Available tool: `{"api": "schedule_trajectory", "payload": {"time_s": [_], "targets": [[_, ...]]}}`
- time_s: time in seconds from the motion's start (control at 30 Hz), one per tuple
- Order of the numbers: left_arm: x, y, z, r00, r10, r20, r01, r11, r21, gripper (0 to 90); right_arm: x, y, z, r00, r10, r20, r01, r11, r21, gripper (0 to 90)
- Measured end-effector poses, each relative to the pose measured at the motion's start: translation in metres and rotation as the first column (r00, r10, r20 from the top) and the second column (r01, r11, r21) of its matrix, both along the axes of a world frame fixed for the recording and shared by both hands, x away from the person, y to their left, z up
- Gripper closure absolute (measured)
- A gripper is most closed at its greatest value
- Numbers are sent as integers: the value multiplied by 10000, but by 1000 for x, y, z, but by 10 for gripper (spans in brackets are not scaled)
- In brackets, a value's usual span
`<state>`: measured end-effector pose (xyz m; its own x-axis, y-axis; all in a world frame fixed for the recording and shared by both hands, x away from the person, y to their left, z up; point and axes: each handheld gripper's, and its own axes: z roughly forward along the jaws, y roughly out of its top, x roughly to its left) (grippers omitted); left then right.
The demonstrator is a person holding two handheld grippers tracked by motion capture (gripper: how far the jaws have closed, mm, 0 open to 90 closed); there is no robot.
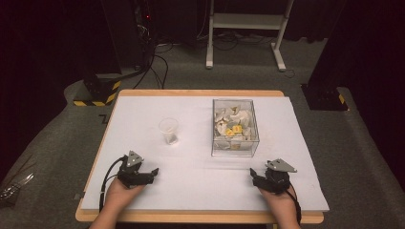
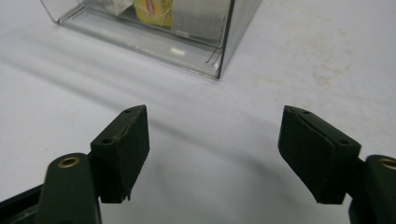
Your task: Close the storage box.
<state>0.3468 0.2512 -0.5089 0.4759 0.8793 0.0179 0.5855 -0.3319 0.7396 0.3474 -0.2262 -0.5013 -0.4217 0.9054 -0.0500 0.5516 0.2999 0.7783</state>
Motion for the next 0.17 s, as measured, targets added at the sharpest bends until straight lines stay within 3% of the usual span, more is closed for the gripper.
{"api": "schedule_trajectory", "payload": {"time_s": [0.17], "targets": [[0,0,0,10000,-5,1,5,10000,5,178,3,-3,0,9996,-52,-284,58,9997,234,243]]}}
